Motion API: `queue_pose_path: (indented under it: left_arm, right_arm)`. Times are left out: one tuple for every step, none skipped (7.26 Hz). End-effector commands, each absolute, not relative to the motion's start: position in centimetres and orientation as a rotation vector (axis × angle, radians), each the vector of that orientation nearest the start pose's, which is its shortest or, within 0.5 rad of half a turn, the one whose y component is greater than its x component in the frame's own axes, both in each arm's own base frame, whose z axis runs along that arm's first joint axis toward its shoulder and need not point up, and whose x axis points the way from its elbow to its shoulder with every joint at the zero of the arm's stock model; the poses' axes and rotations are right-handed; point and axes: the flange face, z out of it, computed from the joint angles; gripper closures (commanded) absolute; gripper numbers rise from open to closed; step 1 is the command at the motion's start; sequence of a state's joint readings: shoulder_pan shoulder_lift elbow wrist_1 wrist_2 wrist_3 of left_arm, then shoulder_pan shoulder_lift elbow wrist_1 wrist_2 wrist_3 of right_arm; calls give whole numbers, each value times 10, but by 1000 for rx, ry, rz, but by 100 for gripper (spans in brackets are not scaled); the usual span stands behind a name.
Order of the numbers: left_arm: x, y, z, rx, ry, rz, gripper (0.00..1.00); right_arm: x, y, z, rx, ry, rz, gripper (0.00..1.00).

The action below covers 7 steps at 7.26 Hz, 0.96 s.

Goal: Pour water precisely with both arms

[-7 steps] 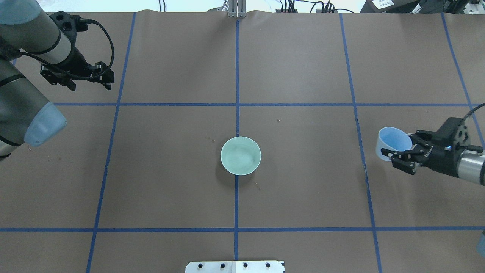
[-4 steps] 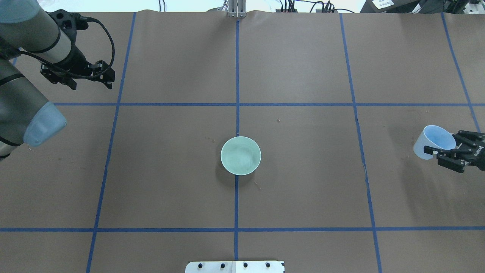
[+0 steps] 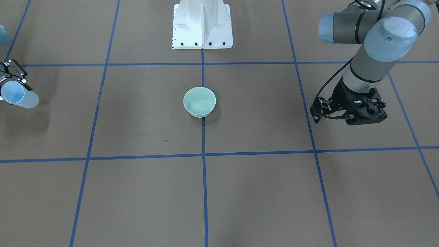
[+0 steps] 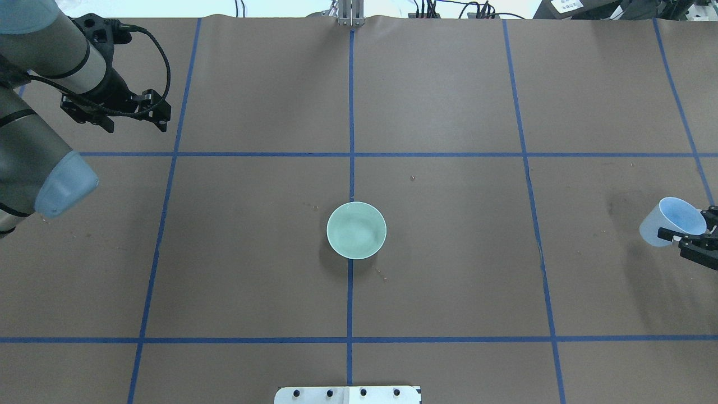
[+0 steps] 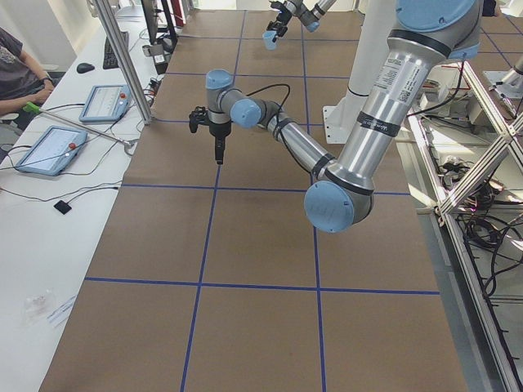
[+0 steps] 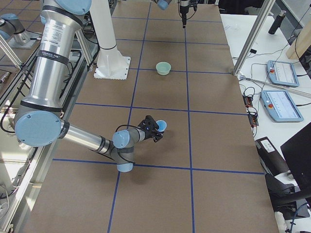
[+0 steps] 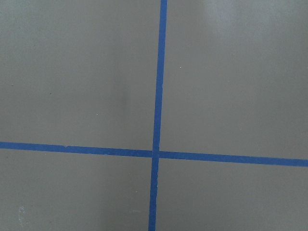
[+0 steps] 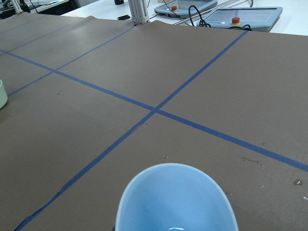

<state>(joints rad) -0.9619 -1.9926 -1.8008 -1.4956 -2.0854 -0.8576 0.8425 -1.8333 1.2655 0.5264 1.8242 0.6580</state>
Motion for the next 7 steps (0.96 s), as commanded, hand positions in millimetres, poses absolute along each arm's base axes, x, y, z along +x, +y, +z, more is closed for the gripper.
queue_pose_path:
  left_arm:
    - [283,-554,332,84,747,-87,0]
    - [284,-554,331,85,748,-87,0]
    - [283,-554,332,83,746,-88,0]
    - [283,-554,333,82,745,-88,0]
    - [283,-553,334,82,743,-88,0]
    - [283,-554,334,80,743,-88,0]
    - [283,-553,335,80,743,-88,0]
  right_arm:
    - [-128,-306,703,1094,-1074,-326,71]
    - [-129,-306,707,1100,-1062,-342,70]
    - [-135,-313,703,1127,-1056,-362,69]
    - [-137,-315,702,1133,-1058,-364,68]
    - [-137,-314,703,1141,-1063,-367,68]
    - [-135,-311,705,1169,-1070,-380,68]
    - [-140,-316,701,1183,-1080,-383,68]
